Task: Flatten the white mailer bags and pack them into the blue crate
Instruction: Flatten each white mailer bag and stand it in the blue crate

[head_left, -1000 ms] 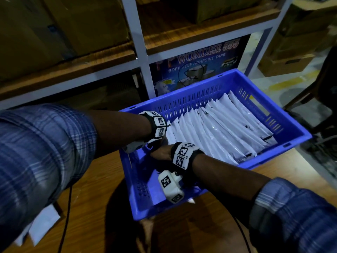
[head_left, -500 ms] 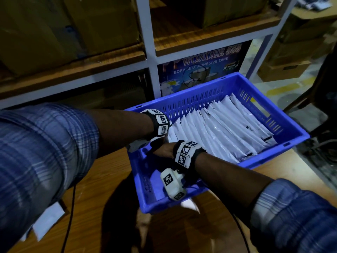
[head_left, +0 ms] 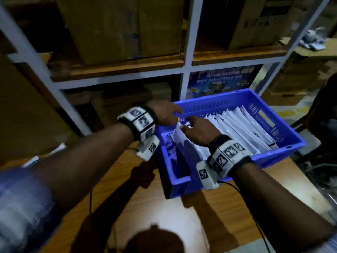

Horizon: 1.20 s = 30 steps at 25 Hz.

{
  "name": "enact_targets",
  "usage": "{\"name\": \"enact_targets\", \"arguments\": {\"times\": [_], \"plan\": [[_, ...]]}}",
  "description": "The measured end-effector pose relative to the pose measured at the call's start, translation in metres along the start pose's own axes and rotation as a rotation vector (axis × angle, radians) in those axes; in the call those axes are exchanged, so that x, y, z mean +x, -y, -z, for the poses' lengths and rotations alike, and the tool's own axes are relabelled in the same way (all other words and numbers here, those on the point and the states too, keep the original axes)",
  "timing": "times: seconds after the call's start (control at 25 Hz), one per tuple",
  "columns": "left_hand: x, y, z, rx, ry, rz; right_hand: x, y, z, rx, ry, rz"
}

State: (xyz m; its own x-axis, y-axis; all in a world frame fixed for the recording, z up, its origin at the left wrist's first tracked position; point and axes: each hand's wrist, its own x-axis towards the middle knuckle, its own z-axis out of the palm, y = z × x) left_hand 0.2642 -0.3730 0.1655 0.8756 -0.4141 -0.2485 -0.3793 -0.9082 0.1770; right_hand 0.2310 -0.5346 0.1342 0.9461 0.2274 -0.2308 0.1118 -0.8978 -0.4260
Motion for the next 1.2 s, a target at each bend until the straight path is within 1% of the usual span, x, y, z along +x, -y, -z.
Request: {"name": "enact_targets", "arguments": {"times": [0.08, 0.12, 0.16, 0.24, 0.32, 0.44, 0.48, 0.56, 0.68, 0.76, 0.84, 0.96, 1.08, 1.2], "plan": [[-0.053, 0.013, -0.028, -0.113, -0.353, -0.011, -0.037, 0.017, -0.013, 0.061, -0.118, 0.110], [-0.079, 0.016, -0.047, -0.189, -0.480, -0.013, -0.051, 0.026, -0.022, 0.108, -0.171, 0.170], [-0.108, 0.018, -0.066, -0.263, -0.574, 0.007, -0.068, 0.040, -0.036, 0.131, -0.211, 0.233], [-0.162, 0.019, -0.104, -0.387, -0.639, 0.067, -0.093, 0.065, -0.068, 0.155, -0.255, 0.335], [-0.217, 0.028, -0.143, -0.432, -0.605, 0.133, -0.116, 0.091, -0.112, 0.163, -0.198, 0.340], [-0.290, 0.062, -0.200, -0.473, -0.473, 0.260, -0.149, 0.138, -0.179, 0.130, -0.024, 0.319], [-0.310, 0.077, -0.216, -0.480, -0.451, 0.312, -0.158, 0.154, -0.199, 0.130, 0.044, 0.321], [-0.342, 0.104, -0.239, -0.491, -0.433, 0.390, -0.167, 0.181, -0.236, 0.153, 0.142, 0.323], [-0.377, 0.143, -0.259, -0.483, -0.407, 0.490, -0.161, 0.213, -0.287, 0.132, 0.219, 0.323], [-0.386, 0.166, -0.263, -0.494, -0.394, 0.533, -0.143, 0.229, -0.313, 0.085, 0.262, 0.297], [-0.384, 0.187, -0.262, -0.496, -0.395, 0.562, -0.119, 0.247, -0.337, 0.003, 0.284, 0.277], [-0.370, 0.209, -0.255, -0.502, -0.379, 0.602, -0.088, 0.270, -0.362, -0.169, 0.269, 0.264], [-0.352, 0.225, -0.247, -0.439, -0.326, 0.602, -0.069, 0.281, -0.378, -0.174, 0.272, 0.185], [-0.339, 0.237, -0.245, -0.421, -0.265, 0.605, -0.056, 0.276, -0.391, -0.184, 0.254, 0.188]]}}
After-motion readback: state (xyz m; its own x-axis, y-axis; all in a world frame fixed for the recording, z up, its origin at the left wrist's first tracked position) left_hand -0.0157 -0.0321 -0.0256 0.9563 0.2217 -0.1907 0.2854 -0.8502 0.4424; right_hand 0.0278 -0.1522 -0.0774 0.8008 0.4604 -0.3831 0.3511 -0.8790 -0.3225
